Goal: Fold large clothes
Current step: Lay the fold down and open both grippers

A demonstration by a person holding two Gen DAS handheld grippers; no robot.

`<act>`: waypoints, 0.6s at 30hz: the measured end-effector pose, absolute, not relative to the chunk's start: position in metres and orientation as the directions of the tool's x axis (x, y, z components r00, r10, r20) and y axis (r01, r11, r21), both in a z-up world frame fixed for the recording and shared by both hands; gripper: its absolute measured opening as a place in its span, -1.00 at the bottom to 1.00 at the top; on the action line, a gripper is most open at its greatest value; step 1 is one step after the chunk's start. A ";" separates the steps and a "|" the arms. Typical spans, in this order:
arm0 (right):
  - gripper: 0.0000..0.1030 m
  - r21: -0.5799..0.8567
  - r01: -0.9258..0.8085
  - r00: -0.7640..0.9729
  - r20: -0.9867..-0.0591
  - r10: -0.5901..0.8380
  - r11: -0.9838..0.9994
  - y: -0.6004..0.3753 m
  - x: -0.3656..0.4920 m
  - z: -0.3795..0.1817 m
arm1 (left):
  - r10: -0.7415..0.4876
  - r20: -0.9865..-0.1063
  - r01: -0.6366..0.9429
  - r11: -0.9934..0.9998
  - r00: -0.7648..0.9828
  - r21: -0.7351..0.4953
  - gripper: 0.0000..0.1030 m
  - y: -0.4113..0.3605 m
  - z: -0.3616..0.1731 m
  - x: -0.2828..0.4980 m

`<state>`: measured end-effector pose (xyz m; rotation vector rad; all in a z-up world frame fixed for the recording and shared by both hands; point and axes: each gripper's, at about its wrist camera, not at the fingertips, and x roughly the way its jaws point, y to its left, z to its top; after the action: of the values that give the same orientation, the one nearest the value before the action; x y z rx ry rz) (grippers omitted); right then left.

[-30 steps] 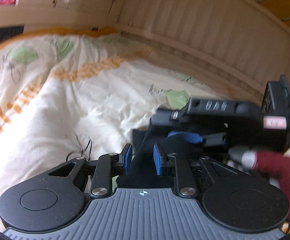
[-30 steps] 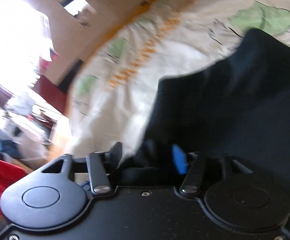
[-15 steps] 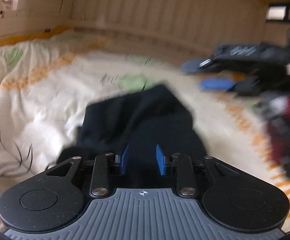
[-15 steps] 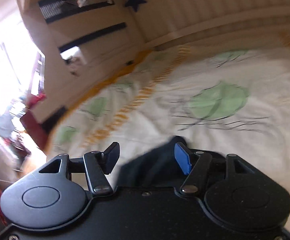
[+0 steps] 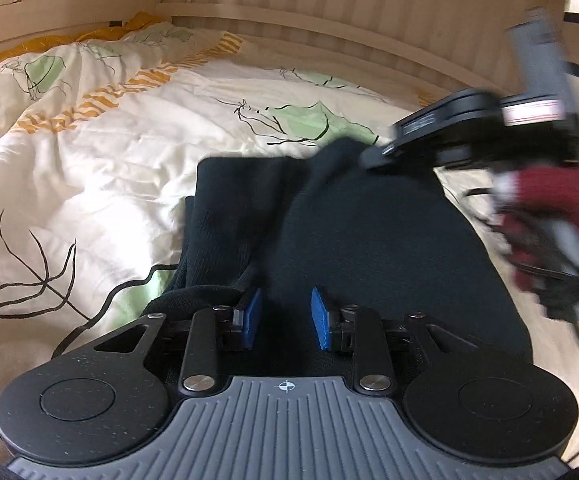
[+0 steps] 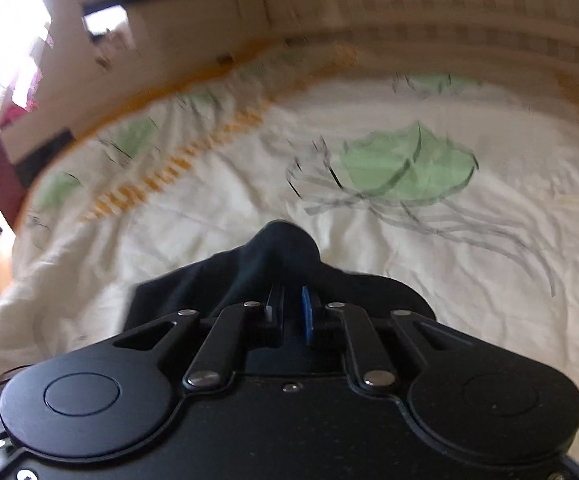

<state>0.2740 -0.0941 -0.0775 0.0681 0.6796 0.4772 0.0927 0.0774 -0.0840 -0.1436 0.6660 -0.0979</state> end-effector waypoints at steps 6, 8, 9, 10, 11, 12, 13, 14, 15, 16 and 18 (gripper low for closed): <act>-1.00 0.257 -0.340 0.586 -0.694 0.418 0.905 -0.085 0.312 -0.113 | -0.136 -0.606 0.045 0.985 0.783 -0.164 -0.46 0.079 -0.086 0.092; -1.00 0.243 -0.348 0.593 -0.691 0.414 0.905 -0.085 0.308 -0.113 | -0.132 -0.599 0.051 0.987 0.790 -0.150 -0.46 0.077 -0.087 0.090; -1.00 0.241 -0.351 0.597 -0.686 0.415 0.905 -0.086 0.305 -0.114 | -0.128 -0.597 0.055 0.989 0.792 -0.140 -0.46 0.076 -0.087 0.088; -1.00 0.243 -0.352 0.602 -0.680 0.418 0.904 -0.087 0.303 -0.114 | -0.124 -0.596 0.057 0.990 0.793 -0.130 -0.46 0.074 -0.088 0.088; -1.00 0.247 -0.352 0.608 -0.673 0.421 0.903 -0.089 0.301 -0.114 | -0.121 -0.597 0.057 0.990 0.793 -0.125 -0.46 0.074 -0.088 0.088; -1.00 0.251 -0.352 0.613 -0.667 0.424 0.902 -0.089 0.302 -0.113 | -0.120 -0.598 0.057 0.991 0.793 -0.123 -0.46 0.073 -0.087 0.088; -1.00 0.254 -0.353 0.620 -0.657 0.429 0.900 -0.090 0.299 -0.113 | -0.120 -0.598 0.057 0.991 0.792 -0.123 -0.46 0.073 -0.087 0.088; -1.00 0.258 -0.356 0.626 -0.648 0.434 0.898 -0.091 0.298 -0.111 | -0.120 -0.599 0.057 0.991 0.792 -0.122 -0.46 0.073 -0.087 0.088; -0.93 0.264 -0.361 0.633 -0.636 0.443 0.895 -0.093 0.297 -0.110 | -0.119 -0.599 0.057 0.991 0.792 -0.121 -0.46 0.073 -0.087 0.088; -0.89 0.271 -0.367 0.639 -0.621 0.453 0.890 -0.093 0.296 -0.109 | -0.118 -0.600 0.056 0.991 0.791 -0.122 -0.46 0.073 -0.087 0.088; -0.72 0.278 -0.376 0.657 -0.593 0.466 0.884 -0.096 0.289 -0.105 | -0.117 -0.601 0.053 0.991 0.790 -0.122 -0.46 0.073 -0.086 0.088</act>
<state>0.2888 -0.0961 -0.1049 0.1348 0.7082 0.4787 0.0881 0.0729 -0.0864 -0.1008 0.6533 -0.0916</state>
